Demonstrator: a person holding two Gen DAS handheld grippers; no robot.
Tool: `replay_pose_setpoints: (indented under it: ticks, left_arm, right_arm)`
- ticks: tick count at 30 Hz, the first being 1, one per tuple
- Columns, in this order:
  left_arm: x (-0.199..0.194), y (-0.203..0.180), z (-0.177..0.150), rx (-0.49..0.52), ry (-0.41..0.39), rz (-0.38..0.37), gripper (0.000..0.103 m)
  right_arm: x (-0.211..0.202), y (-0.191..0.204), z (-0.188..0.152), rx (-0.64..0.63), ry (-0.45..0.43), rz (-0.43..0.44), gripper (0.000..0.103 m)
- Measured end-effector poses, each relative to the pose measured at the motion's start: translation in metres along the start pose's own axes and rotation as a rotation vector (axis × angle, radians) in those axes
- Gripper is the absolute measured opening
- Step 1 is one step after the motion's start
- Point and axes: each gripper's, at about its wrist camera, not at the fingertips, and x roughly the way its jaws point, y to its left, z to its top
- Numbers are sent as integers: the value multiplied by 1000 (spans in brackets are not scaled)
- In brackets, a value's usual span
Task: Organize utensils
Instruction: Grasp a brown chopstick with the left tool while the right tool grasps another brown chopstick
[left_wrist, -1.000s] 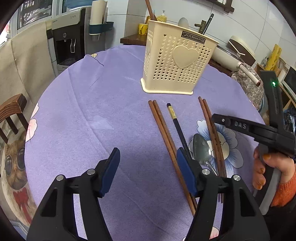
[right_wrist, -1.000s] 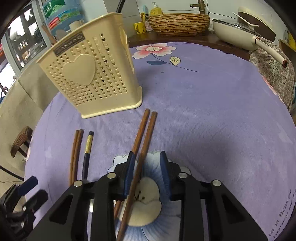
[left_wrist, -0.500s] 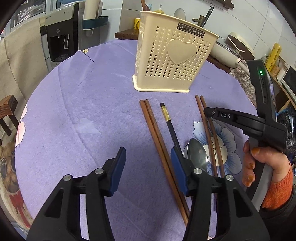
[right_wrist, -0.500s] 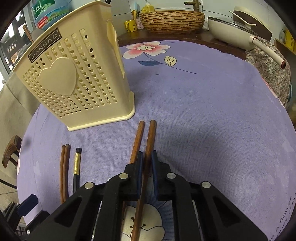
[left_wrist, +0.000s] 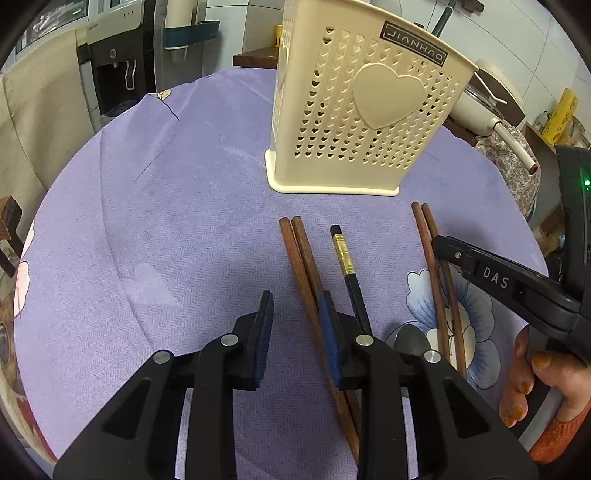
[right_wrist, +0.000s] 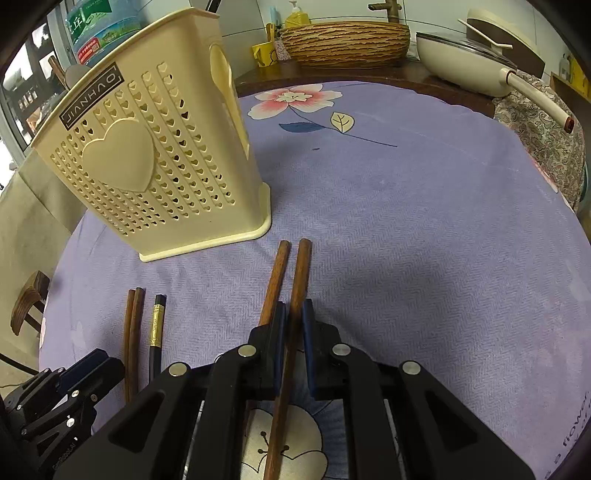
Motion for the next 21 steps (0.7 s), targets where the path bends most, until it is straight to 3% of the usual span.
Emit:
replay_pose_setpoints:
  ticks: [21]
  left_arm:
    - [21, -4, 22, -10, 42, 29, 23]
  right_arm:
    - [4, 11, 4, -4, -1, -38, 9]
